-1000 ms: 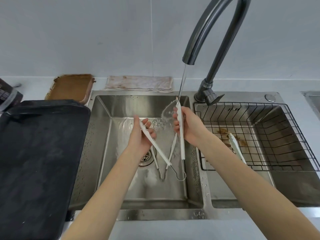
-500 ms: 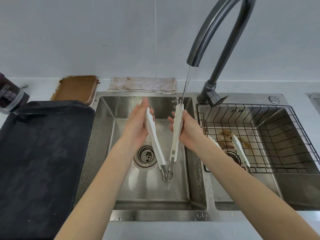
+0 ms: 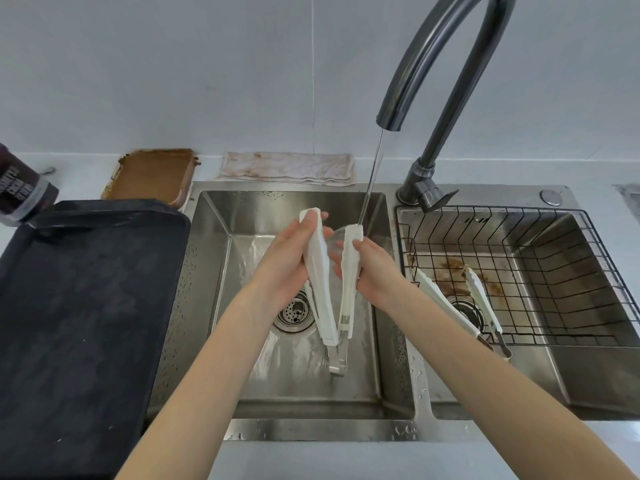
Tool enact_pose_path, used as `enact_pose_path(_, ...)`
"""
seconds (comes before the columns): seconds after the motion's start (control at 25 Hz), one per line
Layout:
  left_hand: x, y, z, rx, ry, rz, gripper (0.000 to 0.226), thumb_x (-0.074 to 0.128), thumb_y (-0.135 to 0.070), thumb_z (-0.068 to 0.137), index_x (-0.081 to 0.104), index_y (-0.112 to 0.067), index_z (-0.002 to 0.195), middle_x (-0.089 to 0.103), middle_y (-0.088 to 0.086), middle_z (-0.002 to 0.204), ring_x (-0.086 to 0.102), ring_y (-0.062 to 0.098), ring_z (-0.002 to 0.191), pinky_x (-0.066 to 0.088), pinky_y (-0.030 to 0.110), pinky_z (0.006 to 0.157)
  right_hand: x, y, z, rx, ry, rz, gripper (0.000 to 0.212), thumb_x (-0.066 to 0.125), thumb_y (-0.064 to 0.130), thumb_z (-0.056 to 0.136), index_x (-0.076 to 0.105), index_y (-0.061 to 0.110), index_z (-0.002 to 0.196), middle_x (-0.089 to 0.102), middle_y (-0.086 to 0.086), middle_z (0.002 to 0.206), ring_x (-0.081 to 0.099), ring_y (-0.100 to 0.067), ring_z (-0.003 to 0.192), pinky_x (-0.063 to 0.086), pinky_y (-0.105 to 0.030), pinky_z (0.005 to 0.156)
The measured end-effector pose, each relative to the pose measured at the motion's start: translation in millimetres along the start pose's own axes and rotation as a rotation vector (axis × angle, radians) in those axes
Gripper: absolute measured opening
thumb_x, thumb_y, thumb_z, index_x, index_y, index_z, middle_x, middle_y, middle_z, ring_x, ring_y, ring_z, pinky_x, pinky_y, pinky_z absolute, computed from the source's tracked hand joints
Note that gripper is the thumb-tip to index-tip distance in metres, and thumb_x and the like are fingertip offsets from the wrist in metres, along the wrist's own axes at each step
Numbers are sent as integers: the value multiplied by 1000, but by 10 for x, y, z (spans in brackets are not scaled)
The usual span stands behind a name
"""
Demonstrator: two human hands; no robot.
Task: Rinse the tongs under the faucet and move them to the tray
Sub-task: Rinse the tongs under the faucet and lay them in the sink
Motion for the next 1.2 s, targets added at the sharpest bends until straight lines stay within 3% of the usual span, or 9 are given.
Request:
enact_pose_path(0.08,72,11,26,-40,72,-41,23,40,-25,97,62,-19,98,74,-9,70,69,6,65,56,22,59,-17,-11,-21,16,13,-44,38,36,7,97,42,1,134,53,-20,126,55,-28,100,47,-35,82)
enact_pose_path(0.2,234,-10,121,-91,129,-16,26,34,-15,99,60,-14,101,73,-5,90,66,7,79,57,20,65,-61,-13,-60,47,-8,-94,38,37,4,96,44,-4,132,60,-16,99,58,-24,83,49,-29,68)
enact_pose_path(0.36,462,-110,292,-128,161,97,24,35,-10,98,58,-13,97,65,-3,103,53,11,75,51,23,64,-172,-8,-56,101,-82,-18,39,36,4,96,42,-3,133,56,-12,85,56,-20,72,46,-29,60)
enact_pose_path(0.56,601,-159,482,-100,44,128,19,41,-11,96,57,-16,104,66,-1,91,52,14,62,49,20,45,-197,16,-52,108,-113,154,37,32,12,98,40,-2,132,61,-14,94,62,-22,90,50,-34,80)
enact_pose_path(0.76,326,10,534,4,-192,310,19,38,-23,98,57,-22,92,55,0,70,47,11,54,43,21,49,-192,134,-8,24,-165,263,25,43,22,96,48,8,116,50,-2,75,47,-11,59,47,-17,41)
enact_pose_path(0.88,36,111,556,-59,-342,71,19,34,-17,98,51,-14,103,47,1,65,39,5,38,34,18,40,-125,229,-12,-21,-156,148,11,53,23,91,53,11,92,45,1,65,42,-7,47,42,-16,38)
enact_pose_path(0.96,-109,182,520,-118,-398,-105,16,33,-14,96,49,-11,95,45,1,59,37,5,31,33,17,36,-27,302,-21,-19,-102,90,17,59,26,89,52,13,80,45,3,56,42,-6,40,41,-16,38)
enact_pose_path(1.08,-205,279,423,-151,-441,-316,30,30,-28,99,46,-10,81,44,-1,48,36,6,29,35,14,37,164,408,-23,-44,-29,17,25,60,37,86,50,15,81,45,6,48,41,-3,34,37,-15,34)
enact_pose_path(1.2,-206,276,389,-113,-497,-397,46,23,-43,98,47,-9,78,37,1,58,33,6,28,32,13,35,296,438,-30,-82,-16,-88,31,52,48,87,48,17,86,40,5,53,34,-2,29,27,-13,28)
Point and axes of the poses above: each hand's wrist, its own z-axis towards the middle knuckle, its own x-axis out of the palm, y = z × x, the point moved 1 cm from there along z, towards the middle knuckle
